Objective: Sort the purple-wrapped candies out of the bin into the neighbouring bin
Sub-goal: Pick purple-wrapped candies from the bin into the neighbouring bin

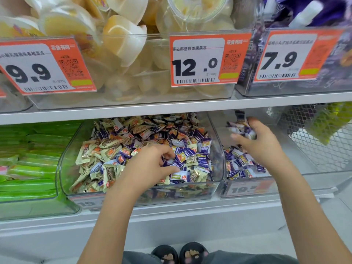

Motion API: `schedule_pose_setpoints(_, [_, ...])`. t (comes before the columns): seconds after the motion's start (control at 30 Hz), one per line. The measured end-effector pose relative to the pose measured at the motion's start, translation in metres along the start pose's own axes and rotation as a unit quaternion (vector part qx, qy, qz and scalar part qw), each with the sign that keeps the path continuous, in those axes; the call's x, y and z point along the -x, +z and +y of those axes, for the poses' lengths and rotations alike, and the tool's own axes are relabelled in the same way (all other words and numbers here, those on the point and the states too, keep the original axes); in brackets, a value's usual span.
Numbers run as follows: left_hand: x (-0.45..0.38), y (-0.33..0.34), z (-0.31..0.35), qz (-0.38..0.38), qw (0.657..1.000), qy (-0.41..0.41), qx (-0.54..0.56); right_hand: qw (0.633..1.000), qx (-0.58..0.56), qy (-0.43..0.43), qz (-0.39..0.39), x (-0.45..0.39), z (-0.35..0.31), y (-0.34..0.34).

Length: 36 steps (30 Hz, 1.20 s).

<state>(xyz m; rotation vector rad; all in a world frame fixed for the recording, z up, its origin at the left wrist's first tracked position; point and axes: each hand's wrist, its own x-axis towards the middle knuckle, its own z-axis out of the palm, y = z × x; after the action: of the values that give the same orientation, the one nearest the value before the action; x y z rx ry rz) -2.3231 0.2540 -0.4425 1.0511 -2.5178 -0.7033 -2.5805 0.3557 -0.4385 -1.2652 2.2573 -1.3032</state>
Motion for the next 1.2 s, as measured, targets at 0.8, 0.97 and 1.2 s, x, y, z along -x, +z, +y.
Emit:
schedule_pose_setpoints(0.8, [-0.003,-0.017,-0.025,0.099,0.995,0.000,-0.012,0.940,0.153,-0.170,-0.254,0.012,-0.067,0.078])
schedule_pose_setpoints(0.97, [0.008,-0.026,-0.038,0.095,0.995,-0.005,-0.024,0.915,0.243,-0.184,-0.264,0.013,-0.069,0.111])
schedule_pose_setpoints(1.2, [0.016,-0.030,-0.040,0.086,0.996,0.013,-0.026,0.916,0.277,-0.174,-0.233,0.010,-0.077,0.127])
